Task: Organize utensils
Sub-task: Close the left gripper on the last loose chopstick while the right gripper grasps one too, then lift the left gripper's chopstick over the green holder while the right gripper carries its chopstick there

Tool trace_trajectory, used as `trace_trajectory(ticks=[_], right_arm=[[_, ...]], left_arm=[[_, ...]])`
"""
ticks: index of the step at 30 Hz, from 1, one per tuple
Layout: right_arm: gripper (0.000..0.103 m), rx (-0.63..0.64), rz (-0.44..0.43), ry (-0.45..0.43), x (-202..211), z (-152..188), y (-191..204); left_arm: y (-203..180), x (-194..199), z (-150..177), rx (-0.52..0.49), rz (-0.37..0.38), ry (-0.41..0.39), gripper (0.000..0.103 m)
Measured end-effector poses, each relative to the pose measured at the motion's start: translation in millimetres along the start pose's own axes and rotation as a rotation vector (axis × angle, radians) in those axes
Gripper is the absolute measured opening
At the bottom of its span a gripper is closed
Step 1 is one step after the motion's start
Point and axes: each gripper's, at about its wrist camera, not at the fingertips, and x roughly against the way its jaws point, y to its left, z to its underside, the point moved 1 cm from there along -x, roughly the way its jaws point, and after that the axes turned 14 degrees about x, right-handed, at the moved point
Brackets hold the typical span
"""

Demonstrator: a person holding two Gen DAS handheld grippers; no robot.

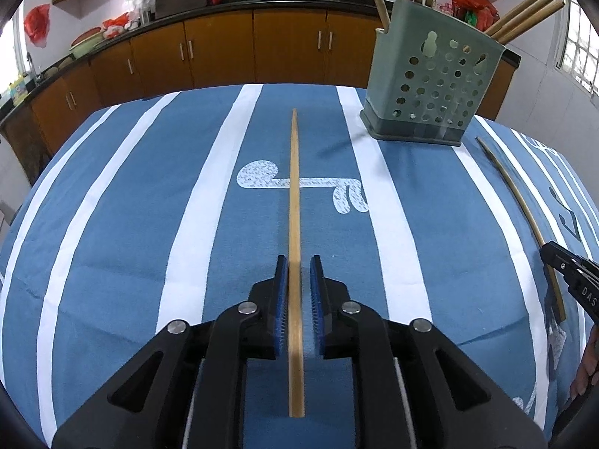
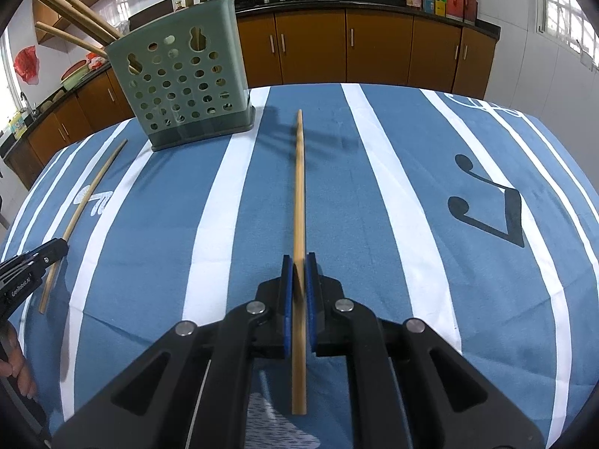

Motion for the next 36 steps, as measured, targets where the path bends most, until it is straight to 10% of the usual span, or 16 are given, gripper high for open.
trace_trajectory(ticks=[24,36], right_arm=[[0.009,-0.009,-0.006,-0.001,3.3,3.8,-0.1],[0.007,-0.024,-0.015,-0.058,24.7,3.0,-6.4]], left_arm=[[-3.1,7.4,10.4,-0.042,0.001,0.006,0.023],[15.3,13.0,3.8,-0.012,0.046,0.023,0.007]])
